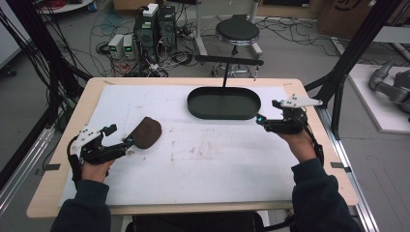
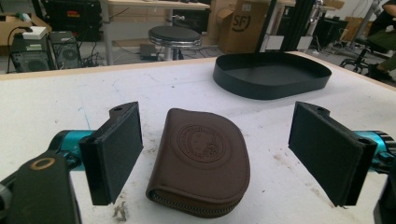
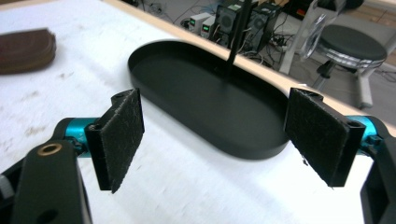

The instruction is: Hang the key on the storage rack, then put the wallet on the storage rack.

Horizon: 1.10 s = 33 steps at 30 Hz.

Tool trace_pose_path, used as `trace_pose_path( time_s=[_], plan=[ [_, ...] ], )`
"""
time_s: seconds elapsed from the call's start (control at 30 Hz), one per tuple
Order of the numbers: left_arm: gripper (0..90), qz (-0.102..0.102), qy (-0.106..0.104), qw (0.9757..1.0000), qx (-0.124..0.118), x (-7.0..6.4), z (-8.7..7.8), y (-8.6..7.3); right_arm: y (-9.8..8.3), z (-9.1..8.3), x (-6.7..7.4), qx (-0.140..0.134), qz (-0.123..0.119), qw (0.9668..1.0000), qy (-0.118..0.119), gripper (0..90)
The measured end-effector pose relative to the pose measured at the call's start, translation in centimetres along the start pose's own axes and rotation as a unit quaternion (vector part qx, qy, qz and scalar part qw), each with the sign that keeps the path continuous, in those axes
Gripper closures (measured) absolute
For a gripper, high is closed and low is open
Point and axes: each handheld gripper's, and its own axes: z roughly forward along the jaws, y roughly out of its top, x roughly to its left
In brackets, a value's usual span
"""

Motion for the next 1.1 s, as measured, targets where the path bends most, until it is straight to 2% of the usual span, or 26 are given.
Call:
trace_pose_path(
  time_s=[0.13, 0.37, 0.6, 0.7, 0.9, 1.1],
  plan=[
    [17.4, 0.0, -0.006, 1.0, 0.002, -0.2, 0.0, -0.1, -2.0, 0.6, 0.8, 0.004, 0.01, 0.9998, 0.014, 20.4],
    [17.4, -0.004, -0.007, 0.9999, 0.01, 0.0, 0.1, -0.3, -3.5, 1.0, 0.9, 0.006, 0.029, 0.9994, 0.017, 20.4],
    [17.4, -0.005, -0.014, 0.9997, 0.018, -0.1, 0.4, -0.5, -4.0, 1.1, 1.0, 0.014, 0.031, 0.9993, 0.019, 20.4],
    [17.4, -0.002, -0.012, 0.9996, 0.025, -0.1, 0.4, -0.6, -4.1, 0.9, 1.1, 0.014, 0.032, 0.9991, 0.023, 20.4],
    [17.4, -0.013, -0.009, 0.9994, 0.031, 0.1, 0.8, -0.8, -5.0, 0.8, 1.3, 0.019, 0.019, 0.9991, 0.033, 20.4],
    [17.4, -0.022, -0.007, 0.9985, 0.05, 0.1, 1.9, -1.0, -5.2, 0.7, 1.2, 0.014, 0.023, 0.999, 0.035, 20.4]
  ],
)
